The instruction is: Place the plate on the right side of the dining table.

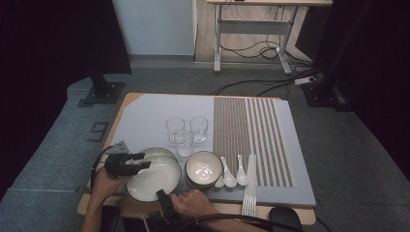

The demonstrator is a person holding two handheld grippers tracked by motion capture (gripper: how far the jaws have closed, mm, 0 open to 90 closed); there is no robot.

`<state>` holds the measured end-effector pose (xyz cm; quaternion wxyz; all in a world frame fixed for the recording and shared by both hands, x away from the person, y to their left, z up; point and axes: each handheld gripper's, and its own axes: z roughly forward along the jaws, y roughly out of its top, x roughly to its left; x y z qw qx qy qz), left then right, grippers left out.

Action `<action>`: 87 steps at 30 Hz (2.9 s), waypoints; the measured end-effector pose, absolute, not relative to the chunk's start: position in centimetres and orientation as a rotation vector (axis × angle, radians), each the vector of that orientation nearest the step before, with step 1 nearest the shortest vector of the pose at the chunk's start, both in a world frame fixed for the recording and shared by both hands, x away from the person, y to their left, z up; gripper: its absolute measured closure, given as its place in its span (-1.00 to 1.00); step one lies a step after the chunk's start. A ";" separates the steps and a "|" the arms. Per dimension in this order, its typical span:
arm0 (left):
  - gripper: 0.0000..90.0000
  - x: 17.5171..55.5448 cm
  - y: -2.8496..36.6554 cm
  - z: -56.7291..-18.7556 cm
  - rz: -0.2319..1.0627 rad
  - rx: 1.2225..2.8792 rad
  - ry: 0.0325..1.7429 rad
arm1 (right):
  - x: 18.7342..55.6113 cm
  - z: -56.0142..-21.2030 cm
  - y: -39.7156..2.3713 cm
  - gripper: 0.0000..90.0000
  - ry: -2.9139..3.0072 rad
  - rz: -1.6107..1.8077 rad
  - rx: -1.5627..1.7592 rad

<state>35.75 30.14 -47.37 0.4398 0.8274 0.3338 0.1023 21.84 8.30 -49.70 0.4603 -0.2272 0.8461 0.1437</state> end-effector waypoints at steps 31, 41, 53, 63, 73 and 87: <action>-0.88 36.1 35.7 -48.6 0.527 1.913 1.194 | 23.0 -47.5 7.4 0.76 2.024 0.329 -0.527; -1.00 36.7 36.1 -50.1 0.604 1.984 1.287 | 23.8 -46.1 7.1 0.76 2.012 0.333 -0.510; -1.00 37.0 37.5 -51.5 0.630 2.004 1.382 | 25.3 -44.6 6.4 0.76 2.004 0.320 -0.470; -1.00 37.5 37.3 -52.5 0.602 2.060 1.420 | 26.4 -43.9 5.5 0.76 2.004 0.301 -0.440; -1.00 37.4 37.0 -52.5 0.628 2.074 1.411 | 27.3 -43.3 4.4 0.76 2.008 0.285 -0.387; -1.00 37.6 36.2 -52.7 0.539 2.077 1.394 | 28.9 -42.6 2.2 0.76 2.012 0.257 -0.308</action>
